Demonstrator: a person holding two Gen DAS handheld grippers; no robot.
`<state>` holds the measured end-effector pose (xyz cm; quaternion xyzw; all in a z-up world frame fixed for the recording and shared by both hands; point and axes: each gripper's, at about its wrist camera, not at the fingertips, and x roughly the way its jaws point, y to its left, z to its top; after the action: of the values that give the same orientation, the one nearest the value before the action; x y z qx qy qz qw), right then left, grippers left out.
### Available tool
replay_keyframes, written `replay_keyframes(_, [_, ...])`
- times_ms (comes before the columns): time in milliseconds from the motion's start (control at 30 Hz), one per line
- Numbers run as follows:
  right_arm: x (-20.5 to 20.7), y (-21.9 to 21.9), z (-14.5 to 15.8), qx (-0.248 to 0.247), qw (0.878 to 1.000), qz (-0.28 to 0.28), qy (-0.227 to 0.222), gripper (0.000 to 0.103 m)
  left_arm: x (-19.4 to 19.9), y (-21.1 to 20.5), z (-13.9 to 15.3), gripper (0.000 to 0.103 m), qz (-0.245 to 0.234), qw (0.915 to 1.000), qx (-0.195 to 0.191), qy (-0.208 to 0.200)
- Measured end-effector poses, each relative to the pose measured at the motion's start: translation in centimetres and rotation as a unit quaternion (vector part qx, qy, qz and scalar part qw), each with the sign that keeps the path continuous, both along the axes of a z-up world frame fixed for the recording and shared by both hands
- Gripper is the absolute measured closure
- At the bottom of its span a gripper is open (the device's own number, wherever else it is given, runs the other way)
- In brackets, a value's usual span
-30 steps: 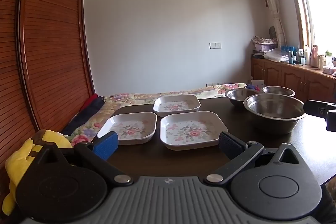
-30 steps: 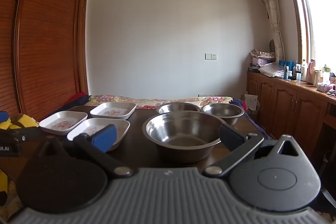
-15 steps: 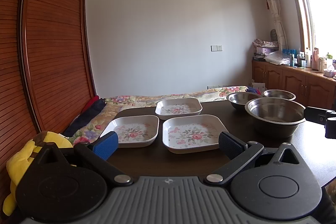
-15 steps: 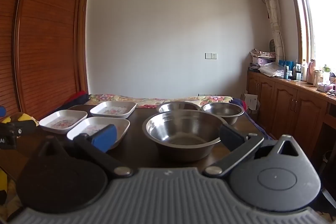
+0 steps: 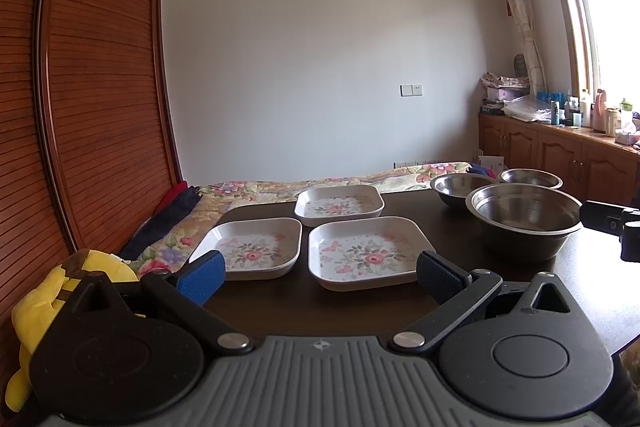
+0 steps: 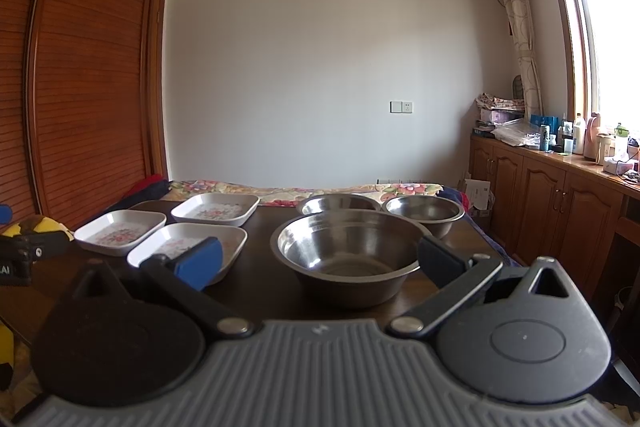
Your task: Organize plates and bowls
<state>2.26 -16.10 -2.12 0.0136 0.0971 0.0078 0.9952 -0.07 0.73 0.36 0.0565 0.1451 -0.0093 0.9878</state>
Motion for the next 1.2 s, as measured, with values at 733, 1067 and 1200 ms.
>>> replay_keyframes(733, [-0.12, -0.24, 0.13, 0.000, 1.000, 0.000, -0.001, 0.000, -0.30, 0.06, 0.55, 0.000, 0.000, 1.0000, -0.002, -0.004])
replay_keyframes(1067, [-0.12, -0.20, 0.06, 0.000, 1.000, 0.000, -0.001, 0.000, -0.18, 0.07, 0.39, 0.000, 0.000, 1.0000, 0.000, -0.002])
replay_keyframes(1200, [-0.15, -0.20, 0.02, 0.000, 1.000, -0.001, -0.001, 0.000, -0.13, 0.08, 0.37, 0.000, 0.001, 1.0000, 0.000, -0.001])
